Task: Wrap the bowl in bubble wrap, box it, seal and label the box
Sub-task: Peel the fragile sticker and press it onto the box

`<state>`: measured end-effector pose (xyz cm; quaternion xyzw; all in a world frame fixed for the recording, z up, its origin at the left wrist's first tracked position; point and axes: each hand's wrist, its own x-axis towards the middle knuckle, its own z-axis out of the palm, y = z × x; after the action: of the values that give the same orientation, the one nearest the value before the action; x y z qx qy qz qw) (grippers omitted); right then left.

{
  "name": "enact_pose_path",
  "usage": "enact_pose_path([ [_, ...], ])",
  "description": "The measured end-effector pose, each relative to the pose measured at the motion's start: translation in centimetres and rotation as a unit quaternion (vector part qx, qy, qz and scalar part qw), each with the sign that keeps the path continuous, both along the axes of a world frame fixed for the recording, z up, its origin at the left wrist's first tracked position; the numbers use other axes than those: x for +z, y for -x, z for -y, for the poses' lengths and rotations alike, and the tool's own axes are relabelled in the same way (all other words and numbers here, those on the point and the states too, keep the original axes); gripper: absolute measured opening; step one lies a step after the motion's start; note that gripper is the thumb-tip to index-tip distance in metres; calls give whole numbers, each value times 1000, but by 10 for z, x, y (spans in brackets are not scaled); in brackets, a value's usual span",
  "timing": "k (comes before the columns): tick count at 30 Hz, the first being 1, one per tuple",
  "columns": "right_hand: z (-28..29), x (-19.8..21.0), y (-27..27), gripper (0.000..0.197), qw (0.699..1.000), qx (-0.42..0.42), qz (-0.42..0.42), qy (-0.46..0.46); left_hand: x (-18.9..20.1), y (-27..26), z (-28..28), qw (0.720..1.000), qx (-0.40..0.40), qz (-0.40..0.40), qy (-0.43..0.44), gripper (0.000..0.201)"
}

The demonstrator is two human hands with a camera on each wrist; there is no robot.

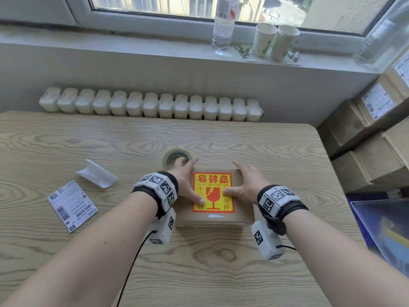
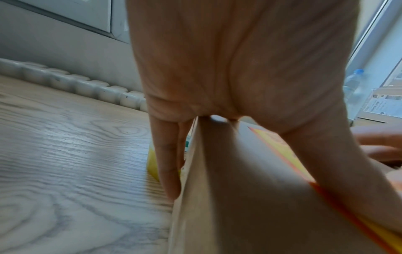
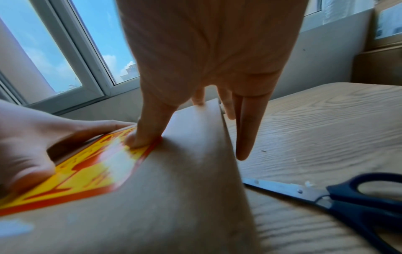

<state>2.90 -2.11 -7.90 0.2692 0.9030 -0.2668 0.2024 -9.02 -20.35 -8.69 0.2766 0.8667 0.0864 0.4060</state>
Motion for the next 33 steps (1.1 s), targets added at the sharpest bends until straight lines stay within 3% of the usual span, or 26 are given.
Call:
enact_pose_path([
  [3,-2,4,-10,124,999,12,30,16,3,-2,3,1000,-20,-9,14,139],
  [6,0,11,-18,129,998,16,59,28,10,-5,6,997,-49,-39,46,141],
  [10,7,20,-23,123,998,-4,63,24,17,-9,12,996,-44,-43,68,141],
  [13,8,19,-23,106,995,-57,43,64,19,-14,17,999,25,-10,45,137],
  [17,6,16,-18,74,977,-162,12,139,27,-18,16,986,164,3,-41,101],
  [22,4,38,-15,71,948,-251,-6,195,50,-16,13,970,228,25,-78,74],
  [26,-11,53,-5,62,950,-256,-56,170,75,-14,8,950,277,52,-131,51],
  [28,-22,59,-1,63,947,-267,-85,159,88,-12,2,944,294,50,-143,49],
  [31,-52,46,11,66,943,-279,-122,135,98,-9,-10,931,313,54,-182,32],
  [33,-56,58,12,58,936,-294,-143,130,101,-9,-19,925,317,64,-200,29],
])
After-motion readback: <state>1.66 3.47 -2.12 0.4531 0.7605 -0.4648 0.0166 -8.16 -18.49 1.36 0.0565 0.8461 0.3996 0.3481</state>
